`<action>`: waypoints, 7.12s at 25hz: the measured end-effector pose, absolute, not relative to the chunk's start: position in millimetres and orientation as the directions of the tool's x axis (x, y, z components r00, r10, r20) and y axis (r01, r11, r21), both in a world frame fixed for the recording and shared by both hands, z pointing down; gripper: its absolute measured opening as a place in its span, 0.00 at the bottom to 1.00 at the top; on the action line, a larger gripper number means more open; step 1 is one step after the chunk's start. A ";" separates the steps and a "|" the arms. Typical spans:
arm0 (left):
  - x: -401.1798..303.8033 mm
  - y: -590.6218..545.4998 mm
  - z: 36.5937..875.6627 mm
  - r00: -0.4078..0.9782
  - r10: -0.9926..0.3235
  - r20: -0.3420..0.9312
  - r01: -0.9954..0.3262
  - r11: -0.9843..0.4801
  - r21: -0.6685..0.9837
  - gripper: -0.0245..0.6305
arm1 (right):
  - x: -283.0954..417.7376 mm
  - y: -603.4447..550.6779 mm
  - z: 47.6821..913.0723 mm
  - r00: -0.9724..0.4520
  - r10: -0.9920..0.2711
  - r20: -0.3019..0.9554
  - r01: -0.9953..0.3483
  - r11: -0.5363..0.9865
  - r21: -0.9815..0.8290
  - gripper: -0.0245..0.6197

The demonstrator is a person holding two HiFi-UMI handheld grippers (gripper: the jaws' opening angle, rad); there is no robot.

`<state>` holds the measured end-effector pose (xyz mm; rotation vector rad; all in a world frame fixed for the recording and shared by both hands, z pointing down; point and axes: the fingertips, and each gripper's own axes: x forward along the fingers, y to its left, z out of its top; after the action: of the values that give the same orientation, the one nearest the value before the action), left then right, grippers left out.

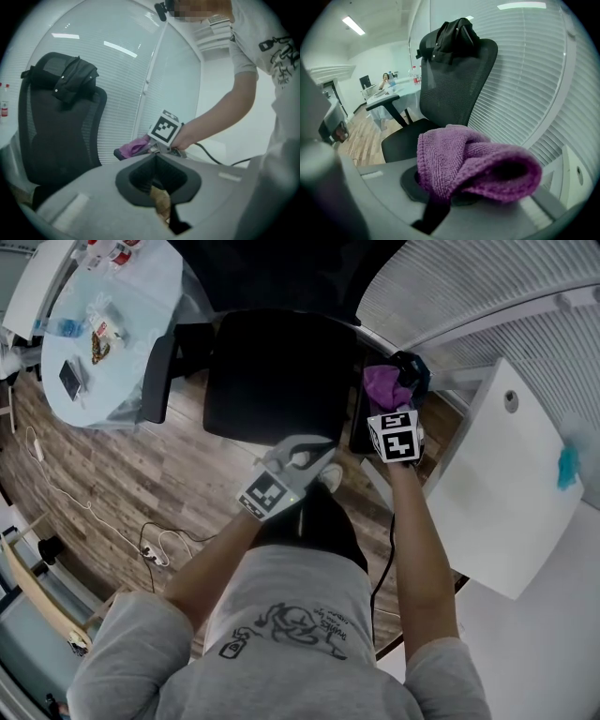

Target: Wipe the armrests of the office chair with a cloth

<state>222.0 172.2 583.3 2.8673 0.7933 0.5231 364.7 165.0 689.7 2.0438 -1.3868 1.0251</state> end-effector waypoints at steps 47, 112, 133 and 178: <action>230.5 155.8 590.6 0.819 0.491 0.296 0.443 -0.870 0.217 0.04 | 423.6 125.0 701.1 0.185 -0.579 0.794 -0.909 -0.408 -0.086 0.09; 191.8 182.5 288.7 0.888 0.459 0.017 0.453 -0.880 0.143 0.04 | 227.6 237.6 331.9 0.402 -0.877 0.262 -0.901 -0.431 -0.060 0.08; 125.2 203.6 164.0 0.948 0.296 -0.114 0.304 -0.951 0.061 0.04 | 163.9 247.4 187.8 0.217 -0.970 0.105 -0.976 -0.218 0.004 0.08; -186.2 -99.7 199.5 0.941 -0.321 -0.106 -0.313 -0.946 0.082 0.04 | -155.3 -93.0 213.5 -0.498 -0.860 0.115 -0.863 0.504 0.029 0.08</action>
<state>-186.2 -99.7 199.5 3.0323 -0.4957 -0.1811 -155.3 -93.0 213.5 1.5093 -2.6234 0.0483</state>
